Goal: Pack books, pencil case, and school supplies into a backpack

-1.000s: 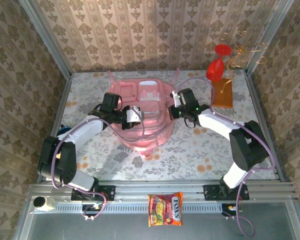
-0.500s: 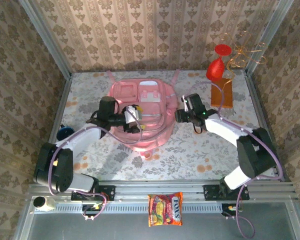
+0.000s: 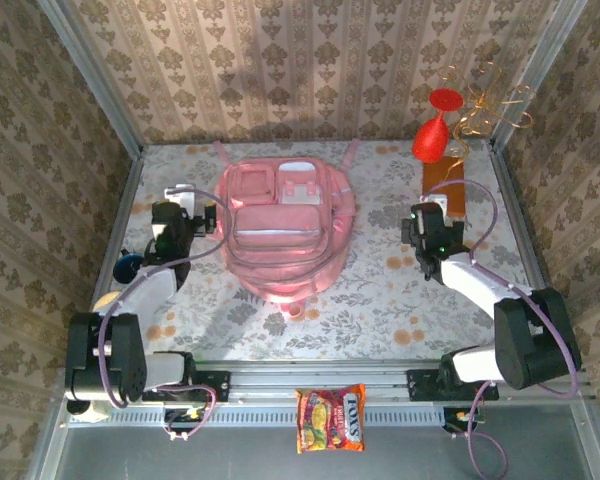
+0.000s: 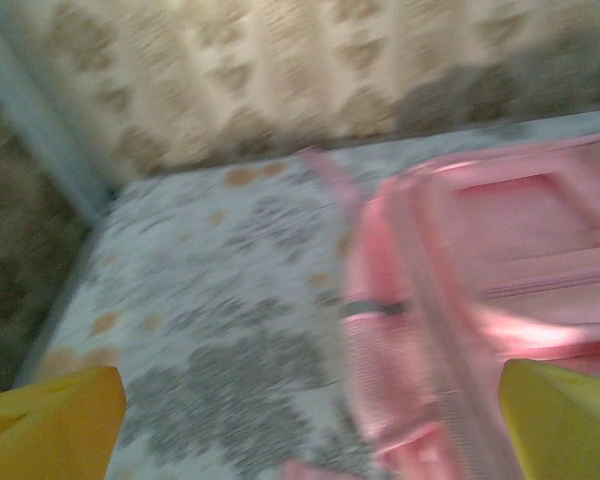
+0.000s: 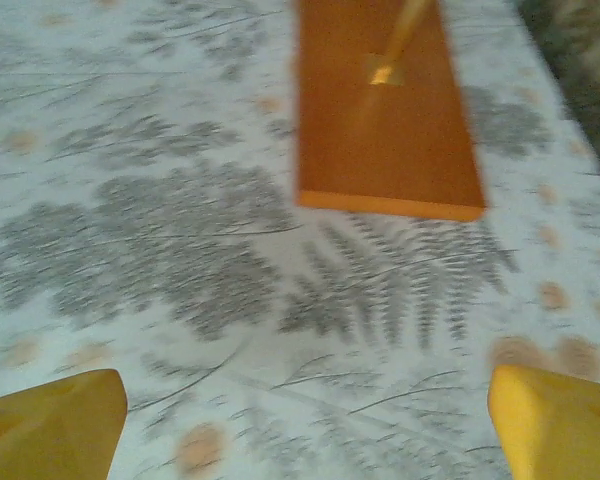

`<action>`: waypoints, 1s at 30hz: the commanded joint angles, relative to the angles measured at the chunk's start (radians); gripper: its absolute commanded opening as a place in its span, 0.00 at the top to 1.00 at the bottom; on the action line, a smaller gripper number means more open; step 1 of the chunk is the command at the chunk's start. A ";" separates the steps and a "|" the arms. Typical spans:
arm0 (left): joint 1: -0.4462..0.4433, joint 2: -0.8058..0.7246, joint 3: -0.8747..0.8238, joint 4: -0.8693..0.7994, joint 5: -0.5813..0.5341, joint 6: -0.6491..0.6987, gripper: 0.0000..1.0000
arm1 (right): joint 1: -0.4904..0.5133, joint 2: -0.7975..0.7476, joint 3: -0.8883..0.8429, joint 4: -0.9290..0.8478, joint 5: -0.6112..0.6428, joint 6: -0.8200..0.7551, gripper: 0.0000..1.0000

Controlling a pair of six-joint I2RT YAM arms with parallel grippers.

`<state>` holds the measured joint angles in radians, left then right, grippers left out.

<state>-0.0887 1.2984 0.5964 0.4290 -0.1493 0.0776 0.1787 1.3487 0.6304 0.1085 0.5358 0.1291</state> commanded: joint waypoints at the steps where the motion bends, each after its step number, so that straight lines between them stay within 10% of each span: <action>1: 0.025 0.070 -0.035 0.053 -0.059 -0.020 0.03 | -0.054 -0.010 -0.101 0.256 0.001 -0.039 0.05; 20: 0.043 0.260 -0.214 0.510 0.044 -0.016 0.02 | -0.094 -0.093 -0.251 0.473 -0.113 -0.043 0.03; 30: 0.061 0.252 -0.201 0.470 0.085 -0.032 0.00 | -0.098 0.025 -0.284 0.749 -0.228 -0.083 0.03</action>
<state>-0.0319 1.5566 0.3882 0.8543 -0.0891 0.0628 0.0883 1.3174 0.3458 0.6891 0.3405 0.0830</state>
